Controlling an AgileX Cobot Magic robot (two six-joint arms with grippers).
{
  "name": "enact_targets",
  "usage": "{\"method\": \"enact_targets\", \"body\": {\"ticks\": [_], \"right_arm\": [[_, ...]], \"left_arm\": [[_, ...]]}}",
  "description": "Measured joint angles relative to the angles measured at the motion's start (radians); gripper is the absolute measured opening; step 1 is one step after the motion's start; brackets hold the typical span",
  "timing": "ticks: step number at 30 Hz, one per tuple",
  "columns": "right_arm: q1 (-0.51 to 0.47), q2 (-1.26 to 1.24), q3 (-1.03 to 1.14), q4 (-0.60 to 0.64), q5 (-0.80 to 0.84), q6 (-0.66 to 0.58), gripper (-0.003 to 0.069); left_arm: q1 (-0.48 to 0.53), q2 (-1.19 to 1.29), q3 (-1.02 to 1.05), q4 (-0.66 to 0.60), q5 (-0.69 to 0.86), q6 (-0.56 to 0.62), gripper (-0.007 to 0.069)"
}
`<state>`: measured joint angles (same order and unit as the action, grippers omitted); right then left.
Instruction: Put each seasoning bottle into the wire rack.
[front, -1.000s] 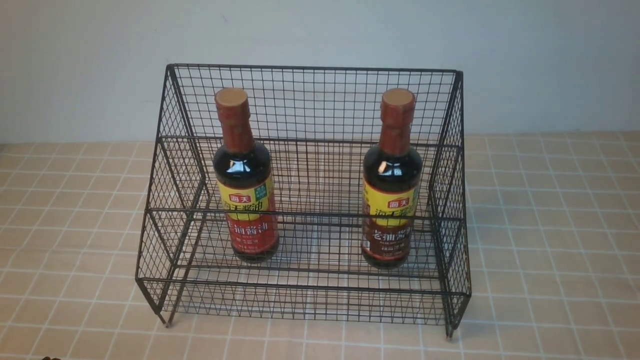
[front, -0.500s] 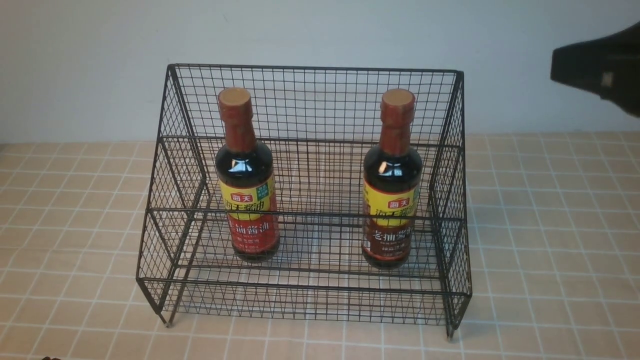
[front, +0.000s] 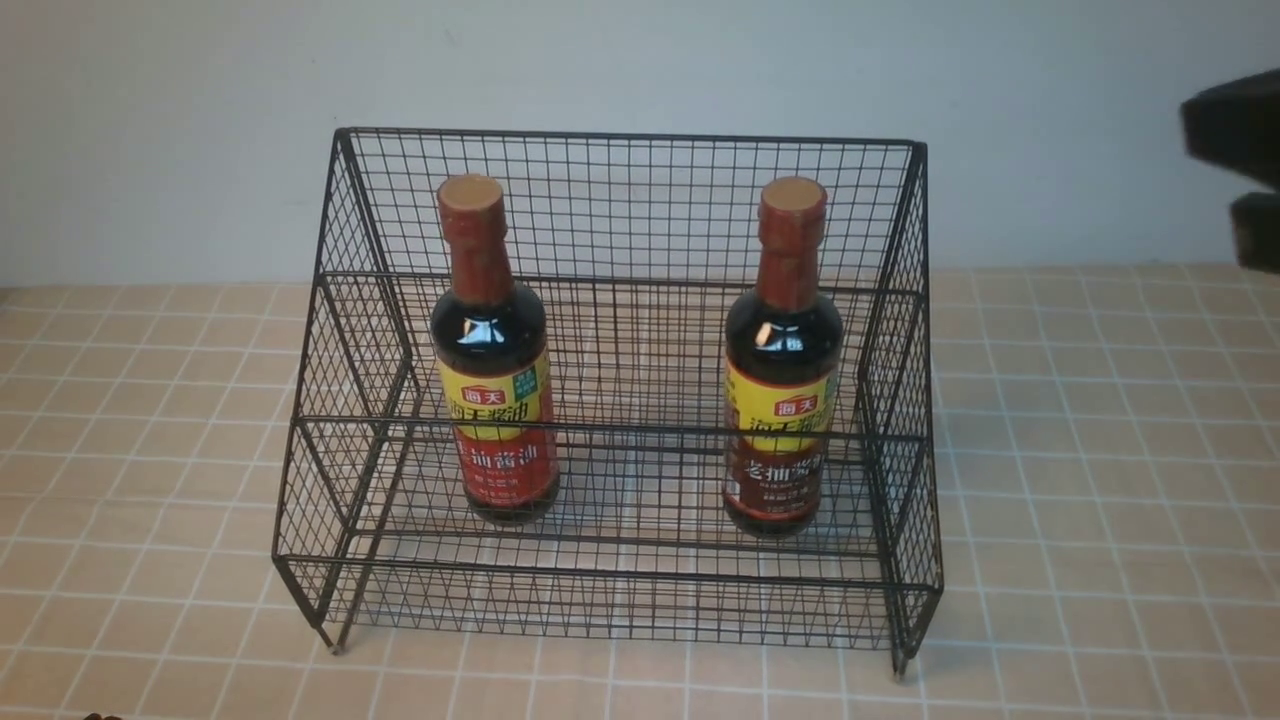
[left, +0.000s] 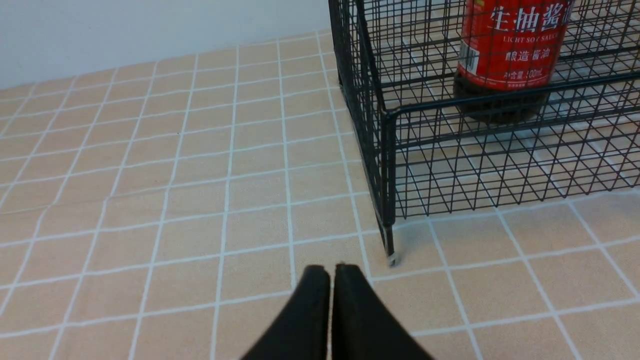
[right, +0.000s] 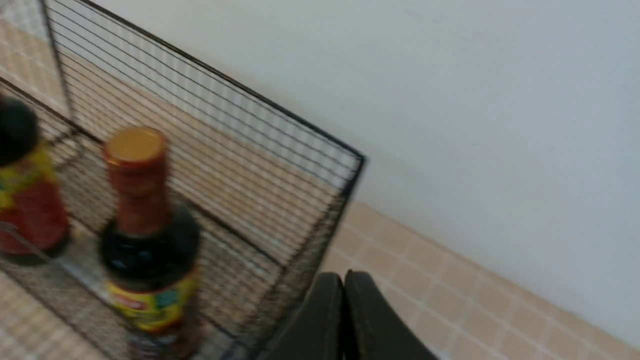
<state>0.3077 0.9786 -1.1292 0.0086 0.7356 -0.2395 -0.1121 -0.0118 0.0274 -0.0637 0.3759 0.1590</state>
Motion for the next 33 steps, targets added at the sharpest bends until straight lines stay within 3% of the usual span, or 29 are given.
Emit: {"method": "enact_targets", "body": {"ticks": [8, 18, 33], "right_arm": [[-0.122, -0.196, 0.185, -0.028, -0.140, 0.001, -0.0011], [-0.147, -0.536, 0.521, -0.022, -0.379, 0.082, -0.0011], [-0.148, -0.698, 0.739, 0.002, -0.395, 0.150, -0.0011]], "left_arm": [[0.000, 0.000, 0.000, 0.000, 0.000, 0.000, -0.0007], [0.000, 0.000, 0.000, 0.000, 0.000, 0.000, -0.0007], [0.000, 0.000, 0.000, 0.000, 0.000, 0.000, -0.0007]]}}
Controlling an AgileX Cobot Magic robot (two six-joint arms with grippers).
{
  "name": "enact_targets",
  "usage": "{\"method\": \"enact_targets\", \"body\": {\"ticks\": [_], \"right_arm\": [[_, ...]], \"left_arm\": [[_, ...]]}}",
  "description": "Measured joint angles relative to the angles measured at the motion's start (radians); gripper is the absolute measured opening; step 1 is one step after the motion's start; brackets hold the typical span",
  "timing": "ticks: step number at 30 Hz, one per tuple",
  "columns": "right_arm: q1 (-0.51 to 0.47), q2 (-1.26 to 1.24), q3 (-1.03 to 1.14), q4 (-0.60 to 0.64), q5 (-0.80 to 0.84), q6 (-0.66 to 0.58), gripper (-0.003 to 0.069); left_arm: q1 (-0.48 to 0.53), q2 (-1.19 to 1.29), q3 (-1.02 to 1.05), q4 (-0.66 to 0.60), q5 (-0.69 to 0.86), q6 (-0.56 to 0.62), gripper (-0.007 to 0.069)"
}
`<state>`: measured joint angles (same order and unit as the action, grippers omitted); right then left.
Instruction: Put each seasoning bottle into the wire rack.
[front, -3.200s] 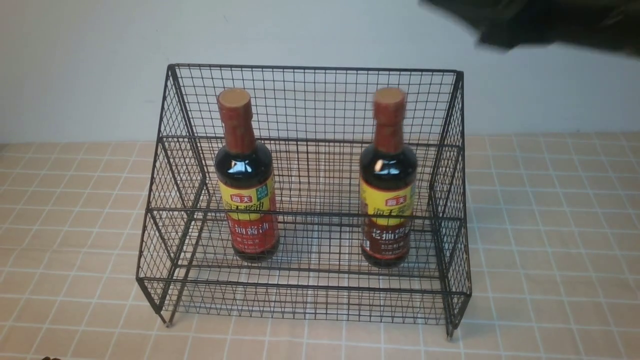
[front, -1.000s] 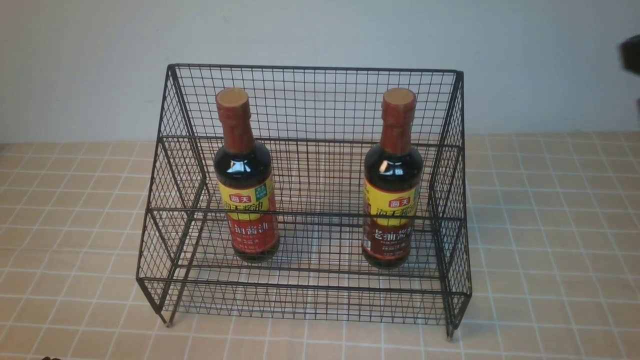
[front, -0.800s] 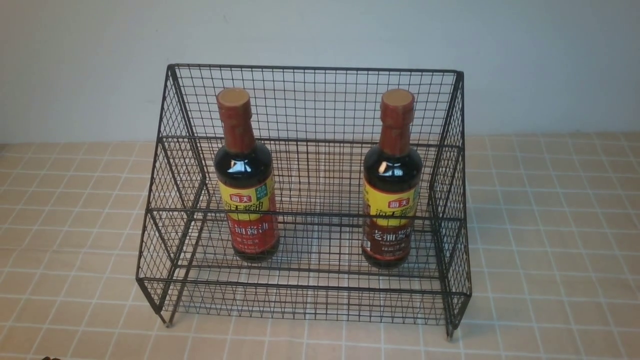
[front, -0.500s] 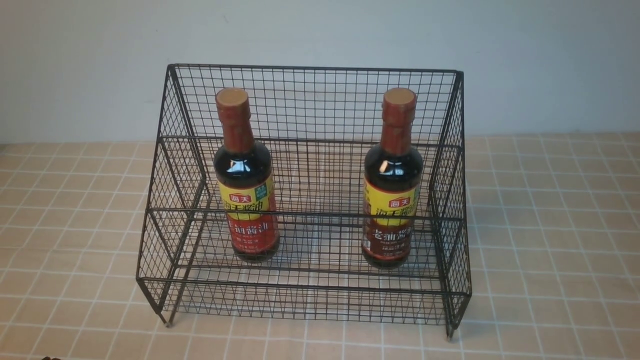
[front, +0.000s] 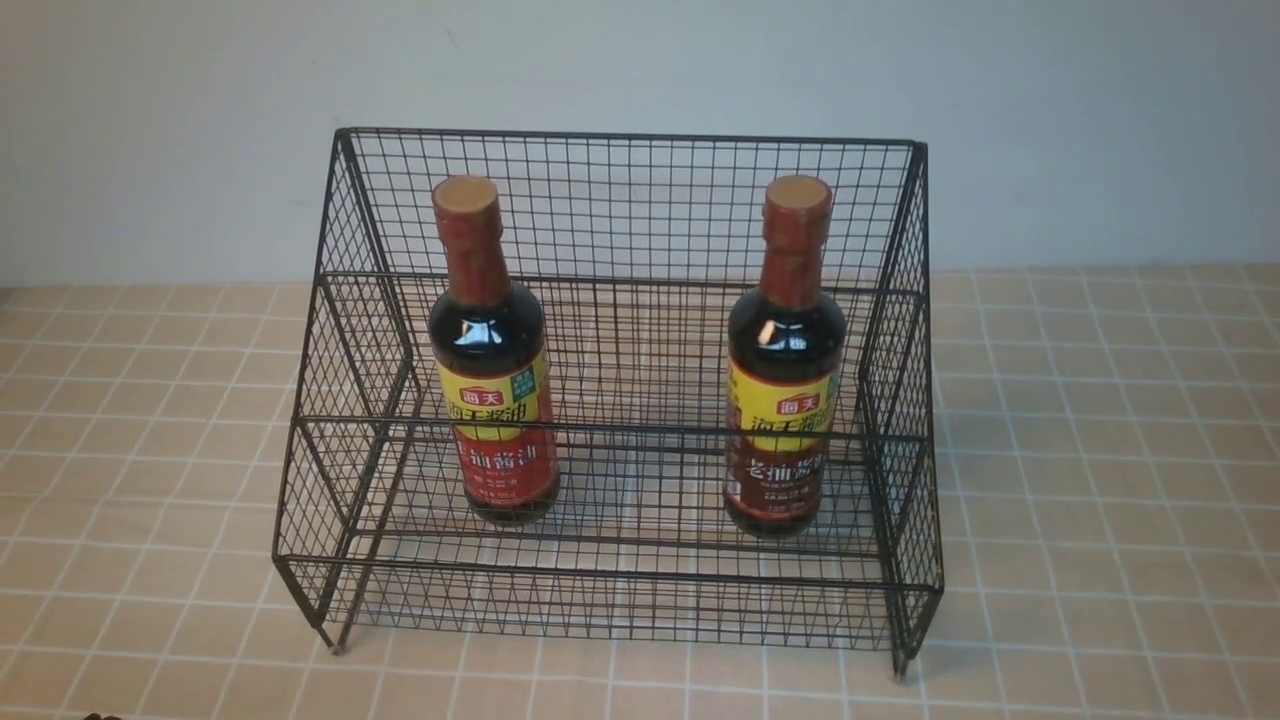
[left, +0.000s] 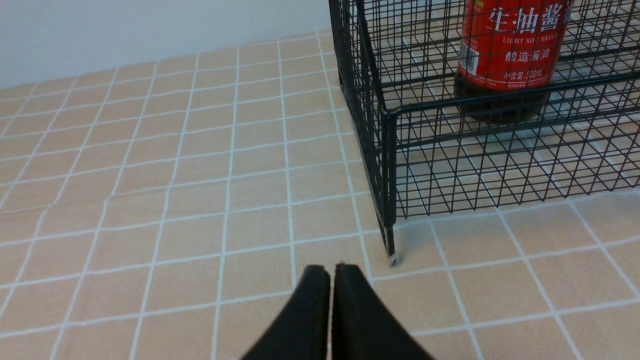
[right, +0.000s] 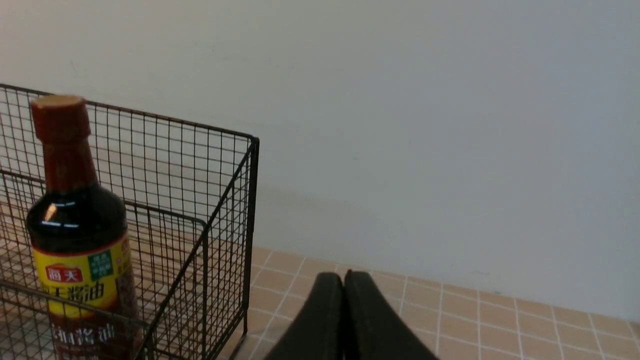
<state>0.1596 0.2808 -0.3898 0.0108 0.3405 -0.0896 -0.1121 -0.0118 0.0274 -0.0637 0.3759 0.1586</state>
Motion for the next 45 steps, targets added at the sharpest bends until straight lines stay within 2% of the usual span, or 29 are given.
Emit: {"method": "enact_targets", "body": {"ticks": [8, 13, 18, 45], "right_arm": [[-0.021, -0.220, 0.204, -0.001, 0.000, 0.019, -0.0011], [-0.093, -0.291, 0.404, -0.001, 0.012, 0.090, -0.0011], [-0.150, -0.292, 0.411, -0.004, 0.025, 0.145, -0.0011], [-0.152, -0.292, 0.411, -0.005, 0.025, 0.136, -0.0011]], "left_arm": [[0.000, 0.000, 0.000, 0.000, 0.000, 0.000, -0.0007], [0.000, 0.000, 0.000, 0.000, 0.000, 0.000, -0.0007], [0.000, 0.000, 0.000, 0.000, 0.001, 0.000, -0.0007], [0.001, 0.000, 0.000, 0.000, 0.001, 0.000, -0.0007]]}}
